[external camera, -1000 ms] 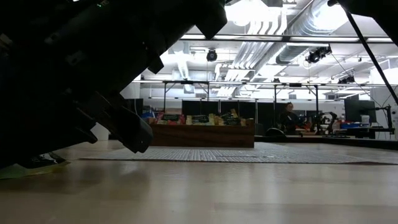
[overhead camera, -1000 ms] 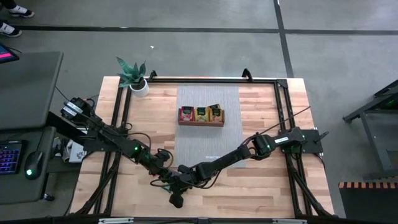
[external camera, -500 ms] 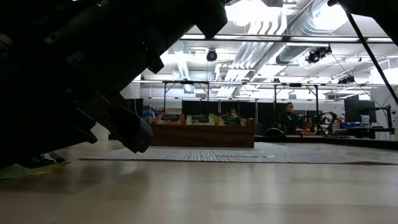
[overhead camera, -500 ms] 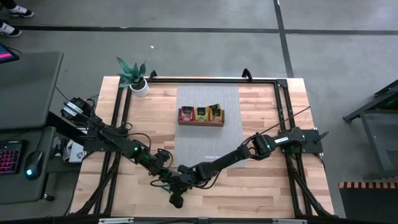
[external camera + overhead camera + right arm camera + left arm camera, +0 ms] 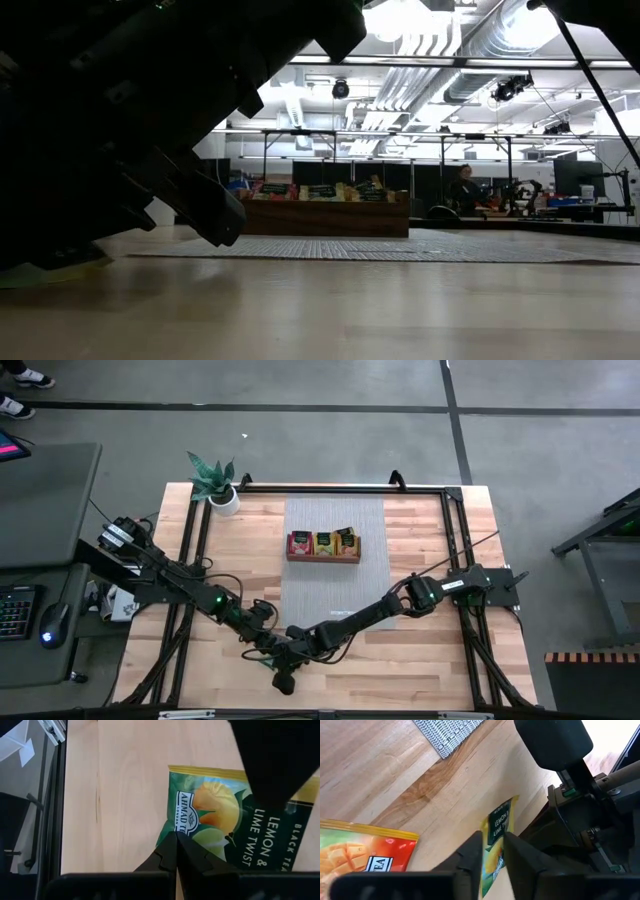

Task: Pick & Place Tea
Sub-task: Put the yellow tea bag into the middle section of the wooden organizer

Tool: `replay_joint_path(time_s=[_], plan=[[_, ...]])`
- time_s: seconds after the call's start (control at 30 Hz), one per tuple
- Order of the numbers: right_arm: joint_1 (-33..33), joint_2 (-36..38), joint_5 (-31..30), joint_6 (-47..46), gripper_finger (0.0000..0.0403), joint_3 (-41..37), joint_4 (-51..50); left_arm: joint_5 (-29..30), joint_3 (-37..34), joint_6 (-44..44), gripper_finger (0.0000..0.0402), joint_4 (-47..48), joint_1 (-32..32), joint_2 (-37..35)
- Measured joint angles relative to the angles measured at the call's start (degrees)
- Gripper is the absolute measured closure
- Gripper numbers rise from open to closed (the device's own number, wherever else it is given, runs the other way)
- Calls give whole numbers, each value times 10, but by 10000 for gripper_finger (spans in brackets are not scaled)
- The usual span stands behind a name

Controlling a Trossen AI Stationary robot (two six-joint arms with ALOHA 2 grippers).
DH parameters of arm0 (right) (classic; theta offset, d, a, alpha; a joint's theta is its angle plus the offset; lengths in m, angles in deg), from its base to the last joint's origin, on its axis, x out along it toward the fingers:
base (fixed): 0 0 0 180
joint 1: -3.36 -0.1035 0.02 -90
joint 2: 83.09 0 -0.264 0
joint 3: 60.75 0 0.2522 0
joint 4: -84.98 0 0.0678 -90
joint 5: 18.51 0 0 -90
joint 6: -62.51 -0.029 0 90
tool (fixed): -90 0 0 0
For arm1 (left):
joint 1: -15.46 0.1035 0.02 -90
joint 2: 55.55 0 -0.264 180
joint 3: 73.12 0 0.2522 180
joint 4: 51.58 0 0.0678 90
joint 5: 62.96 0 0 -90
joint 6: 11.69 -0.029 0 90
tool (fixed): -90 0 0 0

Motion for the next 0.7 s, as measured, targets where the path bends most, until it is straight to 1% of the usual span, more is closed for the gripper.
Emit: replay_joint_path(time_s=[0.13,0.2,0.43,0.6,0.7], plan=[[0,0,0,0,403,0,0,0,0,-1,377,0,0,0],[0,0,0,0,403,0,0,7,0,-7,395,0,0,0],[0,1,1,1,403,0,0,13,0,-27,400,0,0,0],[0,16,0,9,403,-1,-5,15,0,-33,401,-1,0,0],[1,23,13,9,403,-3,-12,17,0,-41,401,-1,0,0]])
